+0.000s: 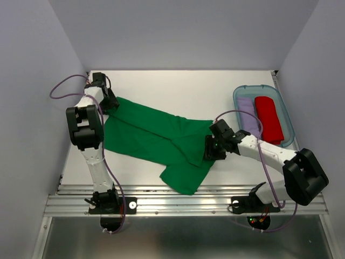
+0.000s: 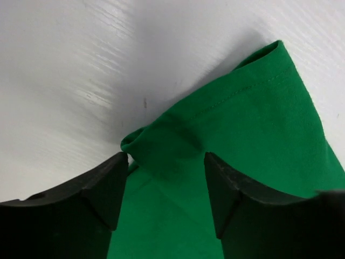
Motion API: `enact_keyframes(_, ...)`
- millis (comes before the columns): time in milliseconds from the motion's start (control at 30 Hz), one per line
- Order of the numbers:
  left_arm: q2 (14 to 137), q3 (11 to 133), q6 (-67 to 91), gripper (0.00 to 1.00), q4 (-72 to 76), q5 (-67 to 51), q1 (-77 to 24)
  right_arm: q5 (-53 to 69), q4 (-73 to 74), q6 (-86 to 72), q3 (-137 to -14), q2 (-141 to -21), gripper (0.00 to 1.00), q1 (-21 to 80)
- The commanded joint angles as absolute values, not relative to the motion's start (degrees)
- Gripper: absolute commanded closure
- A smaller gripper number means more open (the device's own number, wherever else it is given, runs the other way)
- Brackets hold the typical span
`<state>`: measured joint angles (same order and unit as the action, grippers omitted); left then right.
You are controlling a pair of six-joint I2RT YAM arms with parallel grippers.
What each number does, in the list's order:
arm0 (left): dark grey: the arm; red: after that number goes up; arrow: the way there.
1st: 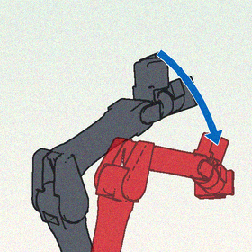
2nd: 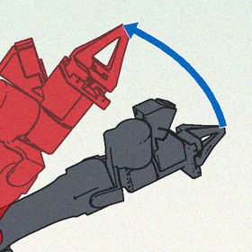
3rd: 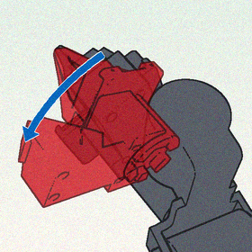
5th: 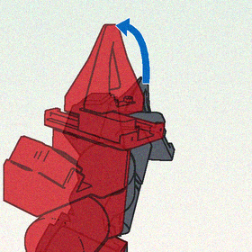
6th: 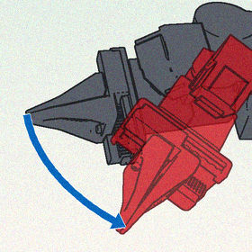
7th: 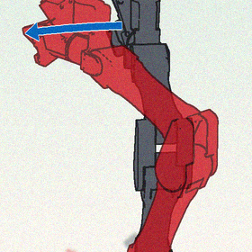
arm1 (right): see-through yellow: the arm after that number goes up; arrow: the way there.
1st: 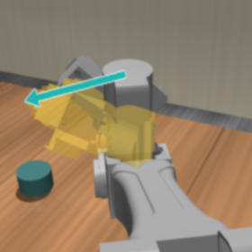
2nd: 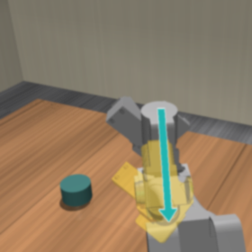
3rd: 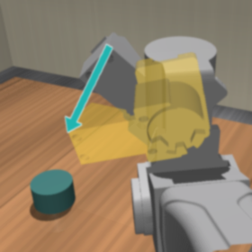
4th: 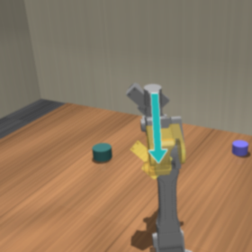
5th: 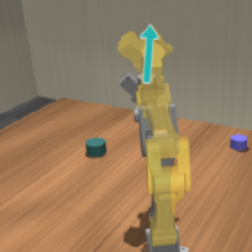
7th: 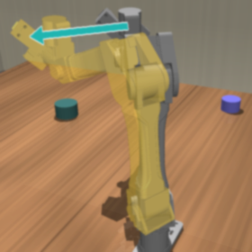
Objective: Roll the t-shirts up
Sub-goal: Fold the T-shirt at the center of the board.
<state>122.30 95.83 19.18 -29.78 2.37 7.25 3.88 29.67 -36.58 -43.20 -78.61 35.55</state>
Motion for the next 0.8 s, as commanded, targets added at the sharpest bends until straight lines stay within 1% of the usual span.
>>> enact_keyframes(0,117.26,99.40,18.81,0.26,-31.03,3.34,7.65,-3.95,32.69,-33.67,-51.04,-76.11,0.51,33.41)
enact_keyframes(133,113.74,99.84,18.98,0.26,-30.76,3.78,6.77,-3.78,32.26,-32.08,-55.88,-78.74,0.55,28.75)
enact_keyframes(233,112.68,99.93,18.46,0.27,-30.67,2.03,4.58,-2.38,28.85,-32.08,-59.48,-82.16,0.59,23.84)
enact_keyframes(267,112.76,99.93,18.46,0.27,-30.67,1.76,3.87,-2.37,28.83,-32.25,-60.46,-82.18,0.61,23.82)
enact_keyframes(300,113.02,100.02,18.54,0.28,-30.67,1.50,3.17,-1.50,27.00,-32.43,-61.43,-84.70,0.63,22.69)
enact_keyframes(400,115.04,100.02,18.46,0.31,-29.80,-1.56,0.53,-0.44,25.14,-32.43,-66.33,-90.50,0.68,20.57)
enact_keyframes(467,116.10,99.85,18.72,0.32,-28.05,-3.25,-1.65,-0.44,24.61,-31.73,-69.85,-94.89,0.69,19.96)
enact_keyframes(567,119.17,101.50,19.51,0.34,-26.28,-6.67,-2.28,-0.53,24.08,-31.20,-72.50,-99.04,0.71,19.42)
enact_keyframes(767,128.22,107.74,19.86,0.35,-28.03,-5.28,-2.20,-2.90,23.91,-31.55,-75.41,-107.75,0.72,16.88)
